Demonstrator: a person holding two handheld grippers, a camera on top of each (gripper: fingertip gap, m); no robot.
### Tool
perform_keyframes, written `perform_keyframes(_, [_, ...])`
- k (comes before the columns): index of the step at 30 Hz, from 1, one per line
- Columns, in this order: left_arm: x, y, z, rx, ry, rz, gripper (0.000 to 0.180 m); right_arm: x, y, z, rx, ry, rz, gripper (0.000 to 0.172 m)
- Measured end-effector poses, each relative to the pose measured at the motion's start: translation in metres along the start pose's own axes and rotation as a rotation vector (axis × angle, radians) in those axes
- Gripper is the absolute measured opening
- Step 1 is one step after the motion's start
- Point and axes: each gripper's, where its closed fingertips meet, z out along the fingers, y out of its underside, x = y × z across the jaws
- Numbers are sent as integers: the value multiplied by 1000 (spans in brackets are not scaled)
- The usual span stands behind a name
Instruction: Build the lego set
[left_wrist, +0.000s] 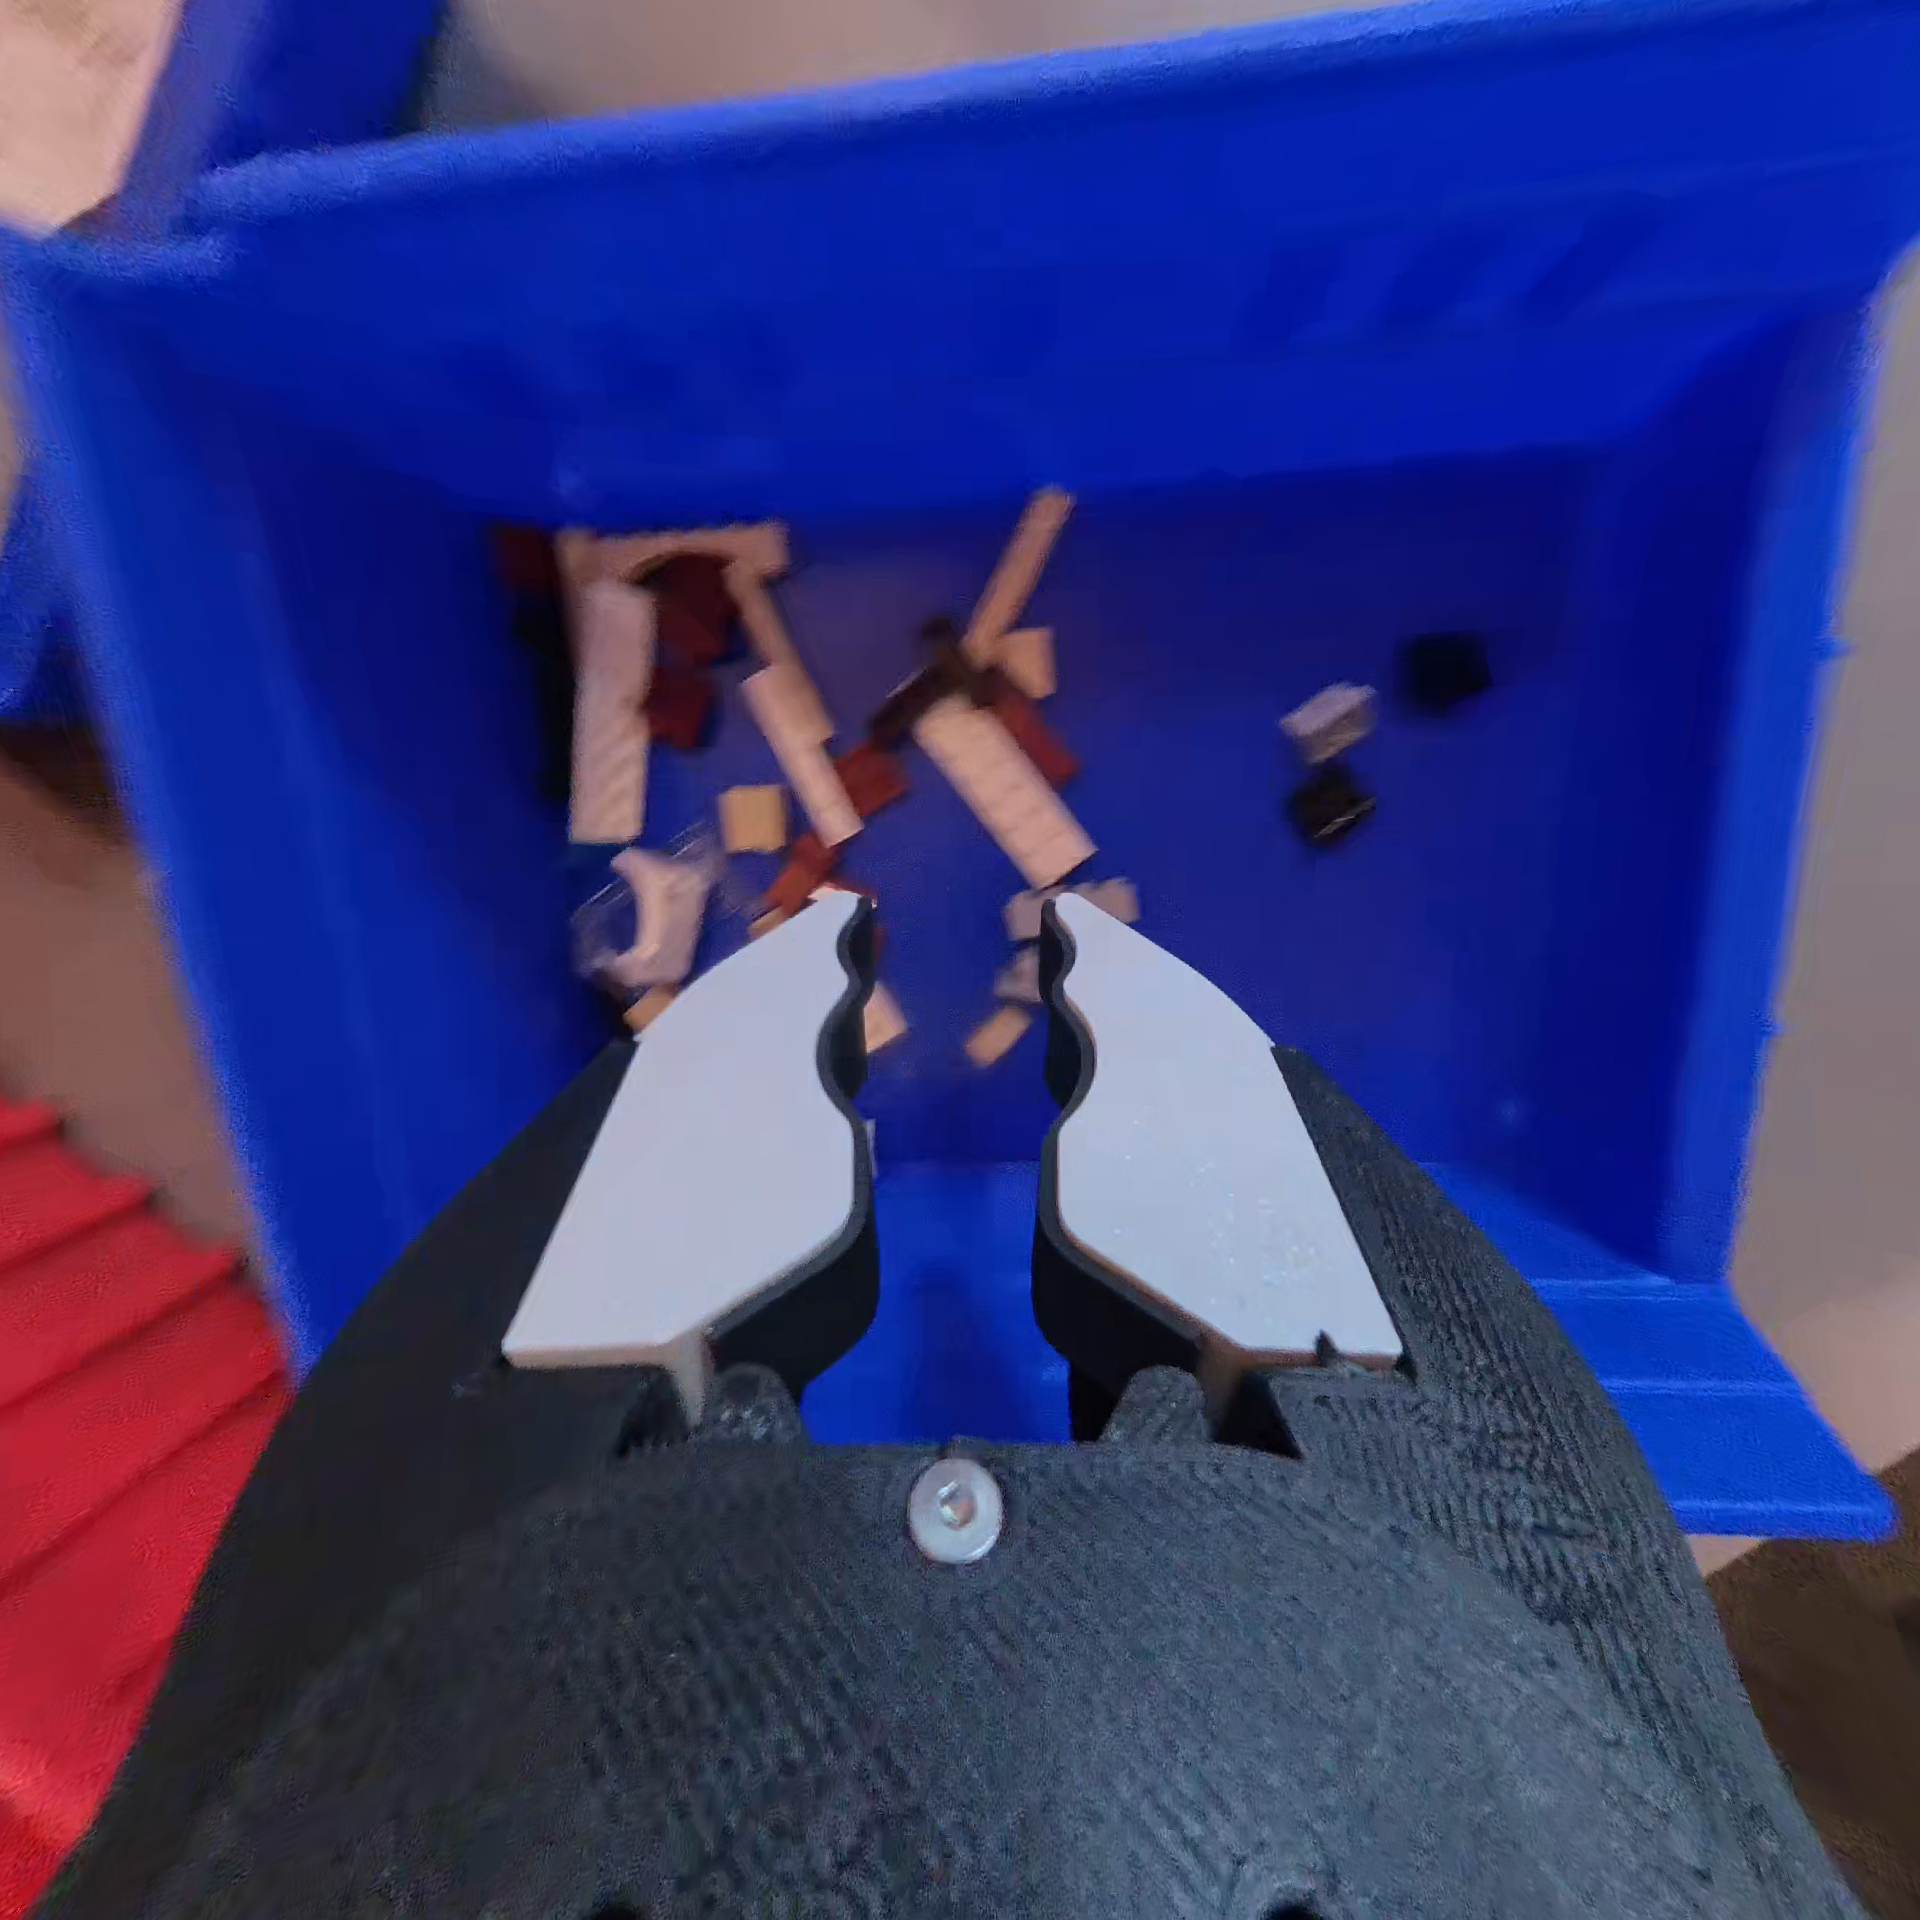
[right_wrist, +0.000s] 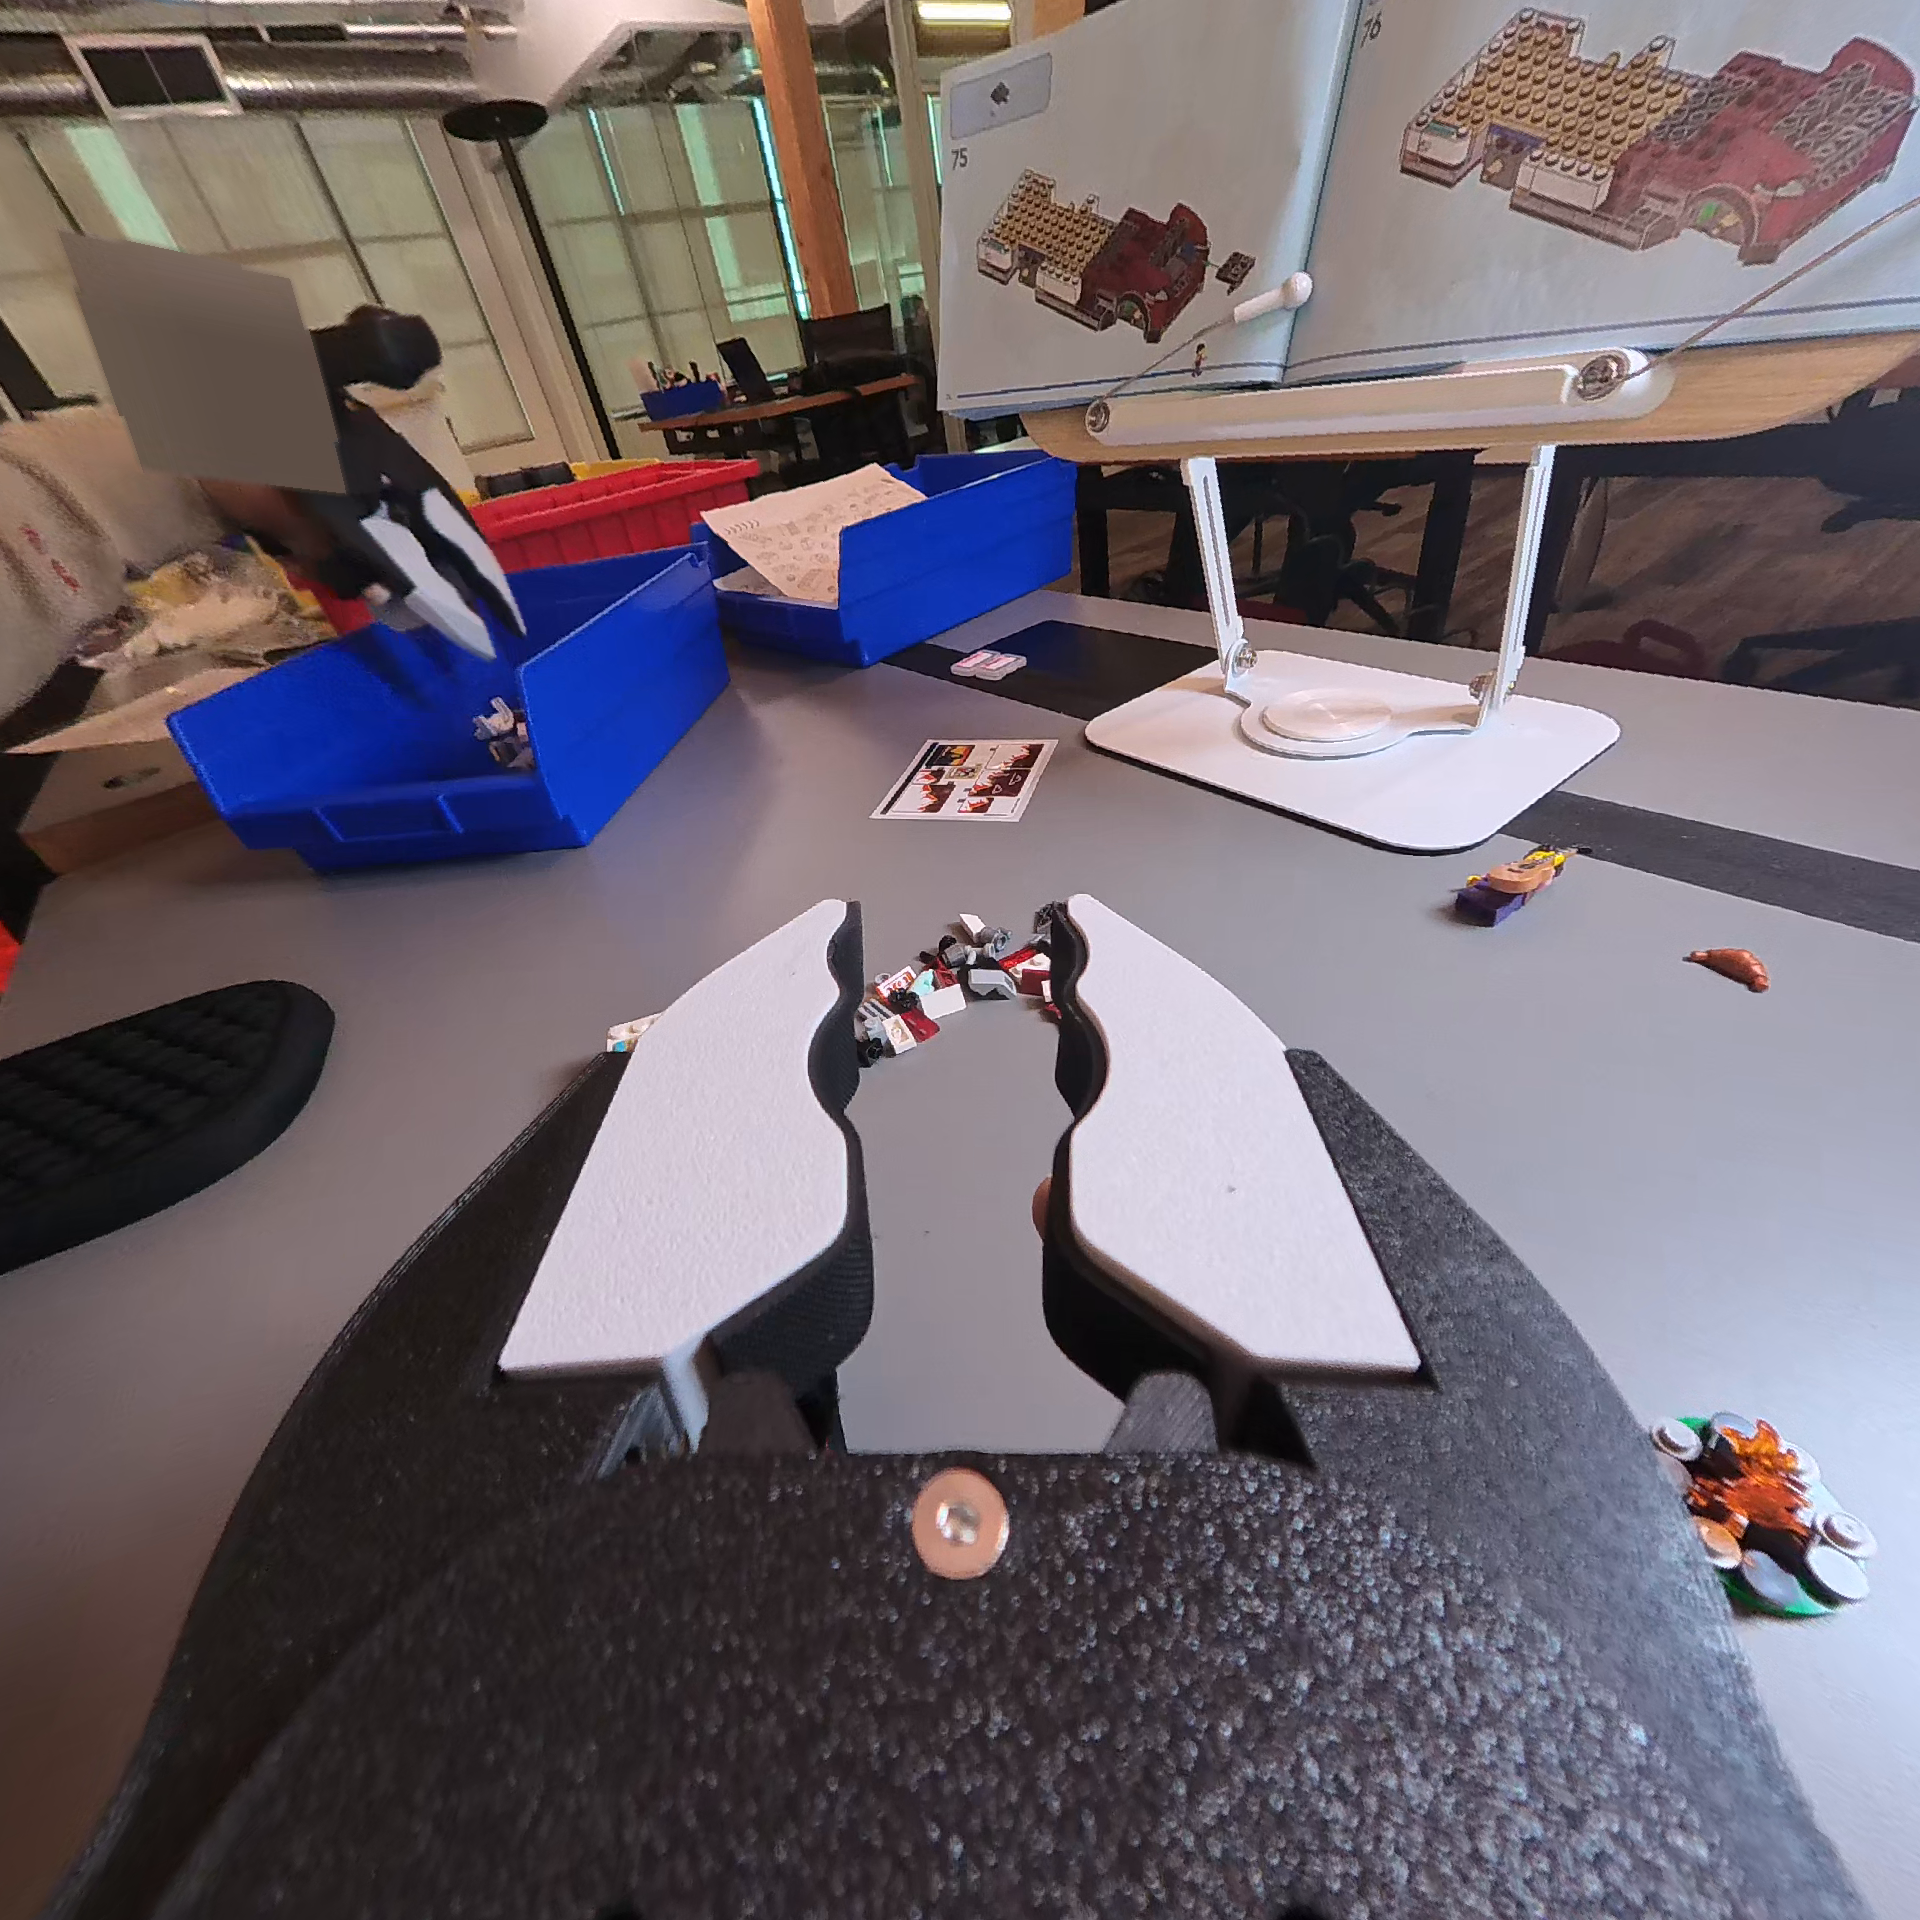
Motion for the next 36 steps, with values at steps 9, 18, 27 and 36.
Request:
perform_keyframes(9, [-71,63,21,-417,-186,-157,25,3,-3,-2,17,25,-30,35])
perform_keyframes(18, [-79,74,58,-579,-144,-203,23,6,-3,-3,18,35,-39,35])
perform_keyframes(27, [-36,37,64,-366,96,-70,5,7,2,-2,0,30,-33,35])
perform_keyframes(36, [-63,7,25,-200,-68,-86,25,6,2,-2,1,25,-37,35])
